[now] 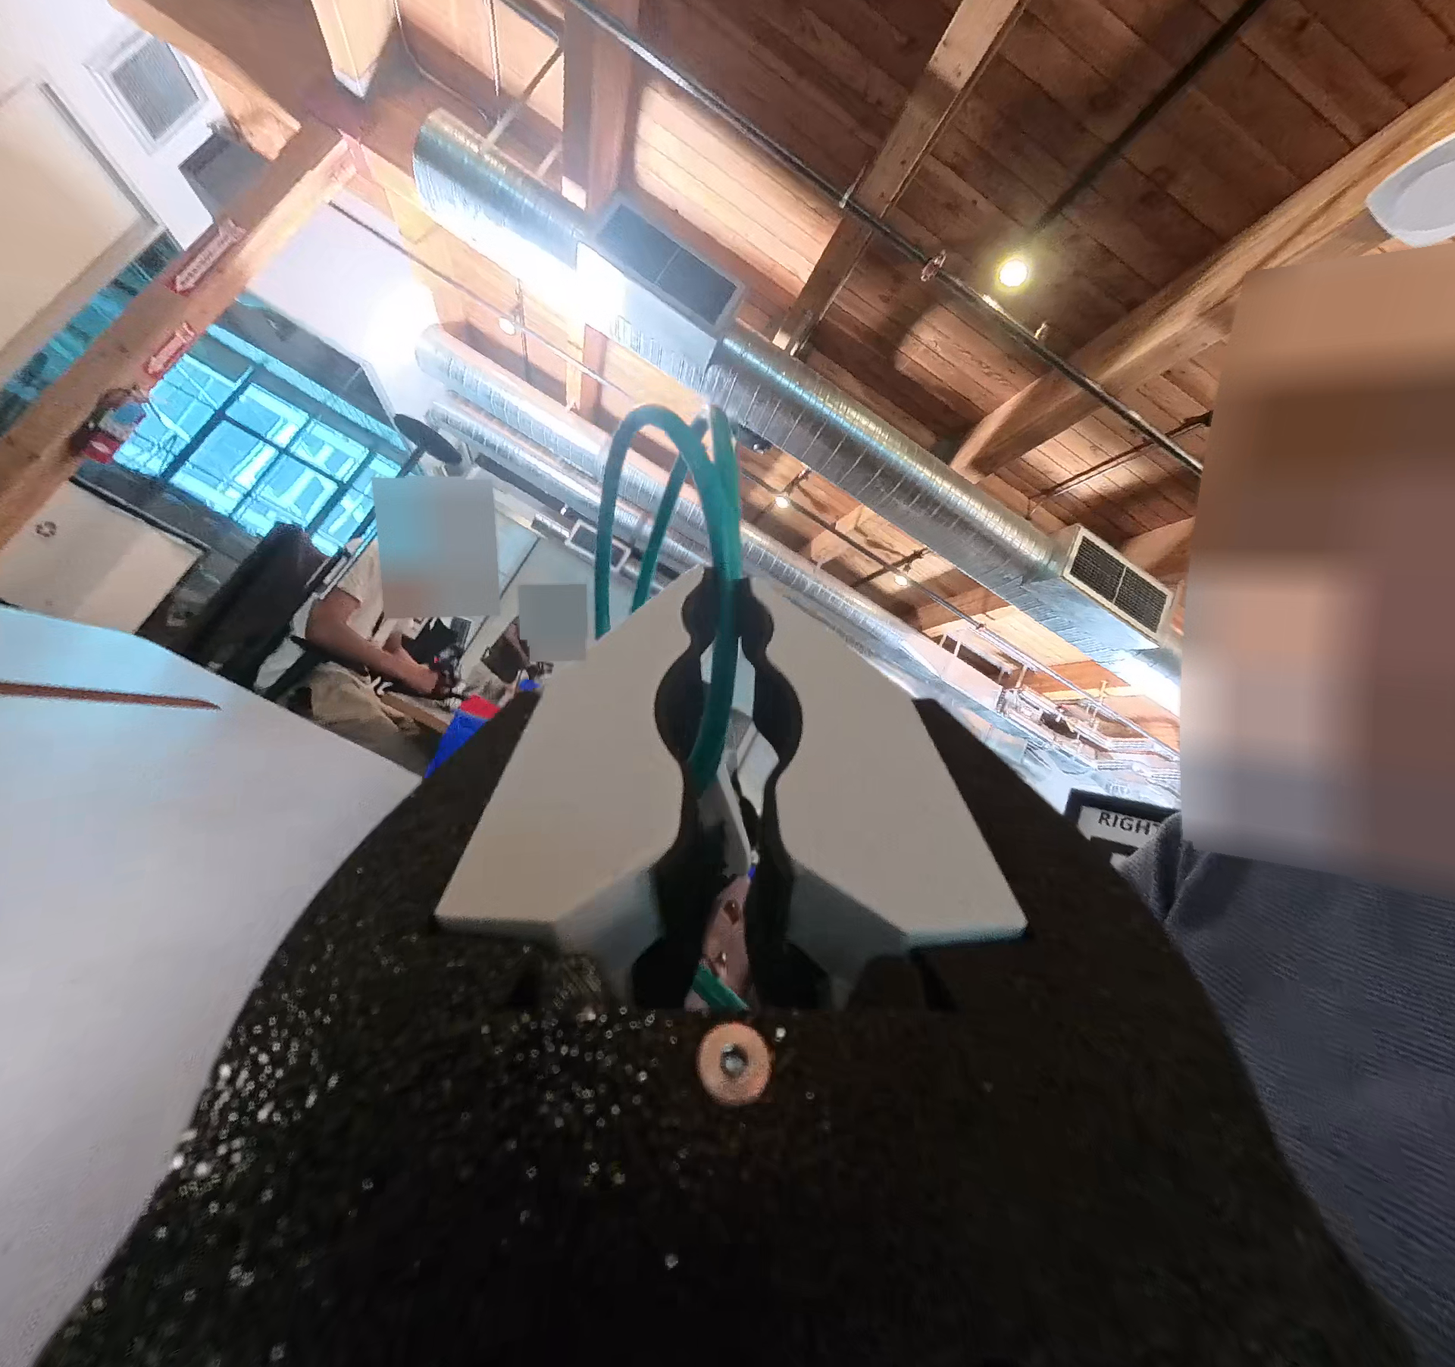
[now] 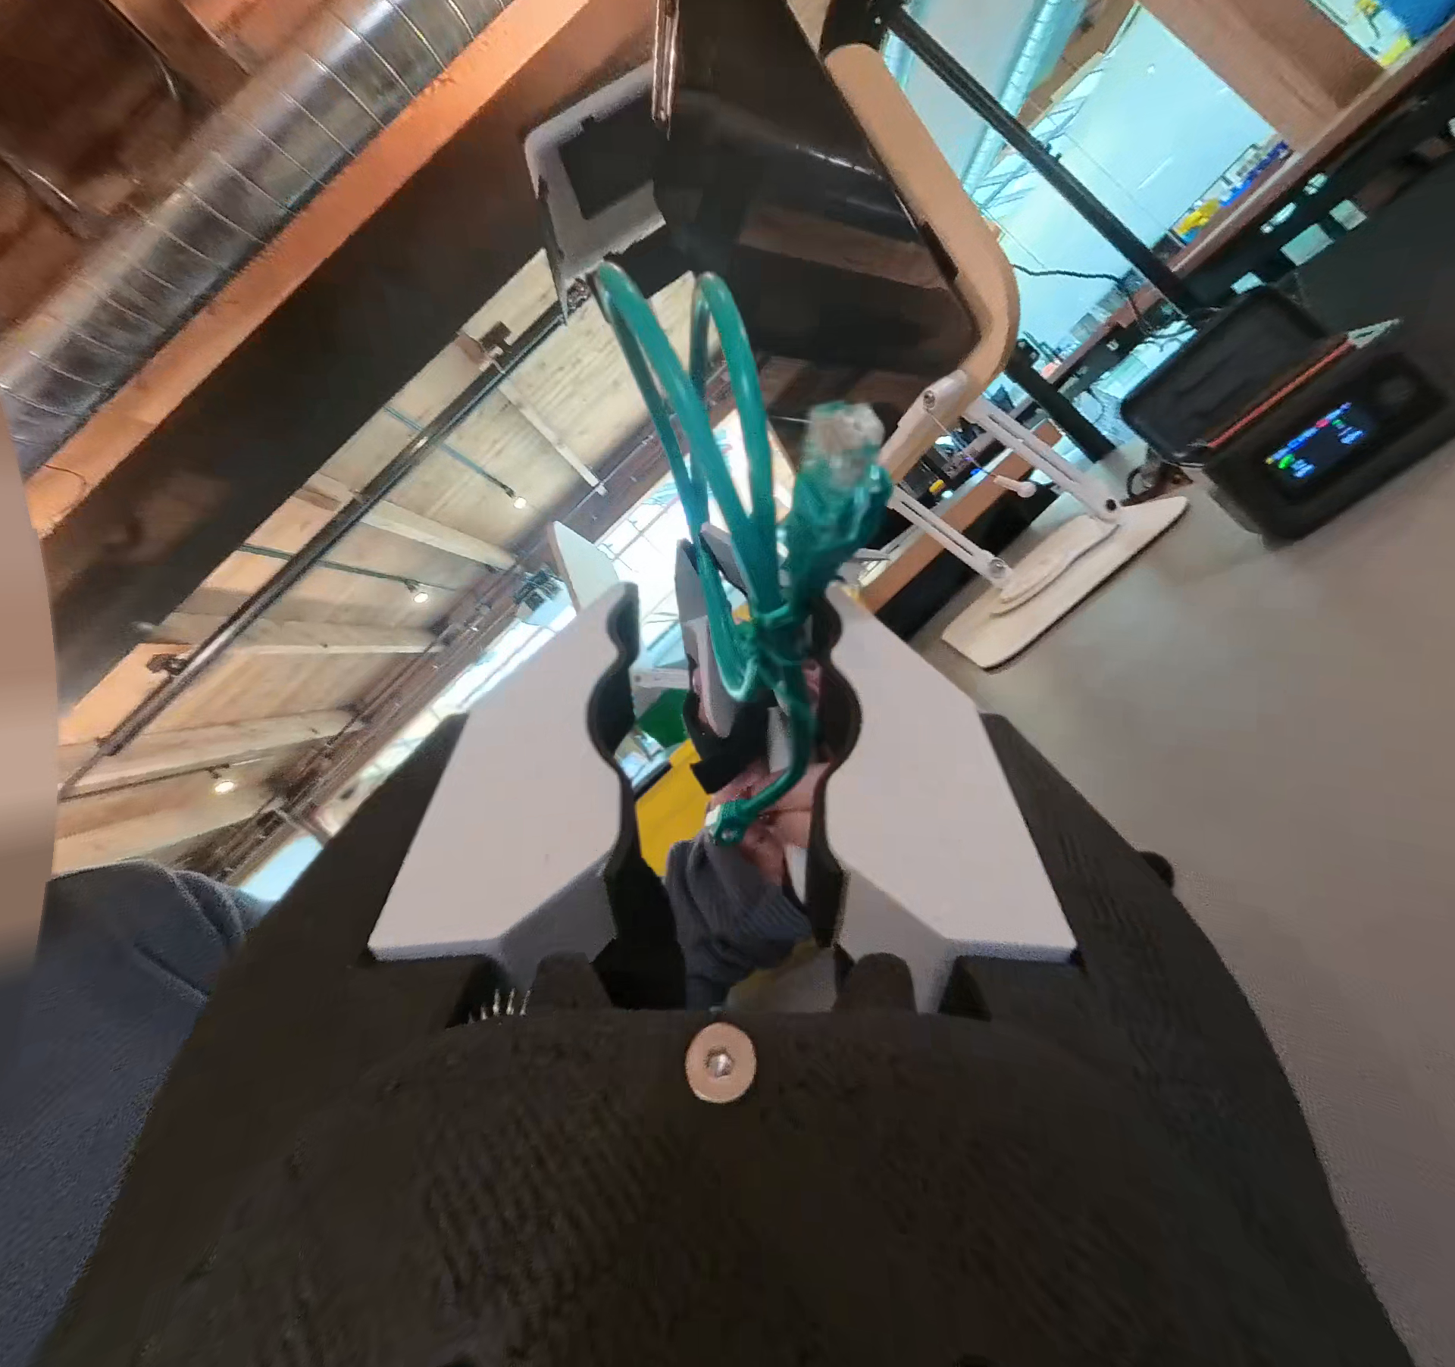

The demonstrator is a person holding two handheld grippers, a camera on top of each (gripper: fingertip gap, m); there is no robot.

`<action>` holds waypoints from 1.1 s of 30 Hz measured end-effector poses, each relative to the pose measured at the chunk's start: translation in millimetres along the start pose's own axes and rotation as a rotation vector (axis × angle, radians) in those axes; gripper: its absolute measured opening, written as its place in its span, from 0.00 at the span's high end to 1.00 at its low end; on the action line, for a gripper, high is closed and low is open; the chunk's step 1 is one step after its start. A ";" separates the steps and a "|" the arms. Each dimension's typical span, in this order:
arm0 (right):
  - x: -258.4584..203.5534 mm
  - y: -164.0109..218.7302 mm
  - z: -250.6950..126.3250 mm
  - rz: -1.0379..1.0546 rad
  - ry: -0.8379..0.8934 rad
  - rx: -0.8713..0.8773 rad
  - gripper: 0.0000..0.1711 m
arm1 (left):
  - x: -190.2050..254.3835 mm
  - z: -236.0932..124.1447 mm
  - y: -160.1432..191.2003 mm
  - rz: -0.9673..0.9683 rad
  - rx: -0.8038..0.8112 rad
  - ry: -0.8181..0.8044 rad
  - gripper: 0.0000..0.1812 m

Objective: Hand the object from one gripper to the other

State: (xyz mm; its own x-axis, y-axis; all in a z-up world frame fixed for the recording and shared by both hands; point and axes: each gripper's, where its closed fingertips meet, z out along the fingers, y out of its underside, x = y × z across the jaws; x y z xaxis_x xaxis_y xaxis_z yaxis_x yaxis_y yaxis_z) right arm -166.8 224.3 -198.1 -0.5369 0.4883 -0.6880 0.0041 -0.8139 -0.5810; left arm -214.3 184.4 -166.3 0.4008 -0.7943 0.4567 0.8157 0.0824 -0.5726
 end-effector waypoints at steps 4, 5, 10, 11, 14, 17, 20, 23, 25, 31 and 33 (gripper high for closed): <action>2.0 -5.8 -4.9 -0.194 0.080 0.000 0.93 | -11.1 0.0 5.5 -0.007 -0.032 -0.063 0.98; 1.1 -8.1 -5.4 -0.247 0.101 0.004 0.93 | -16.6 -2.2 6.0 0.015 -0.042 -0.103 0.98; -3.5 -24.9 -13.3 -0.700 0.286 0.050 0.93 | -33.1 -19.8 -26.7 -0.015 0.141 -0.225 0.58; -5.1 -28.7 -15.2 -0.821 0.340 0.058 0.94 | -37.0 -22.5 -27.0 -0.046 0.137 -0.237 0.56; -8.8 -36.1 -19.4 -1.275 0.540 0.035 0.94 | -37.6 -21.0 -22.5 -0.148 0.109 -0.204 0.55; -7.8 -28.9 -16.6 -1.786 0.720 -0.097 0.94 | -39.1 -13.0 -5.9 -0.249 0.026 -0.187 0.54; 4.6 -3.7 -6.8 -2.215 0.769 -0.320 0.93 | -37.0 -4.6 11.9 -0.341 -0.054 -0.156 0.52; 16.8 21.2 2.3 -2.379 0.698 -0.461 0.94 | -40.0 -2.4 22.4 -0.377 -0.102 -0.182 0.58; 19.8 28.8 4.1 -2.385 0.657 -0.496 0.93 | -42.5 -4.0 27.2 -0.366 -0.140 -0.212 0.75; 37.6 38.6 0.2 -2.263 0.609 -0.604 0.84 | -41.4 -8.3 19.4 -0.299 -0.124 -0.220 0.98; 42.1 42.4 -0.4 -2.237 0.591 -0.627 0.80 | -36.7 -7.8 13.9 -0.241 -0.105 -0.197 0.99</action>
State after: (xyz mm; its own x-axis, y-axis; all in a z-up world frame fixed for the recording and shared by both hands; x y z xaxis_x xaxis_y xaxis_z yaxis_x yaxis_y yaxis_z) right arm -188.8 210.4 -251.8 0.1116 0.2237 0.9683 0.2044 0.9484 -0.2426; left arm -220.9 210.0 -196.3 0.2832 -0.6504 0.7048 0.8534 -0.1644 -0.4946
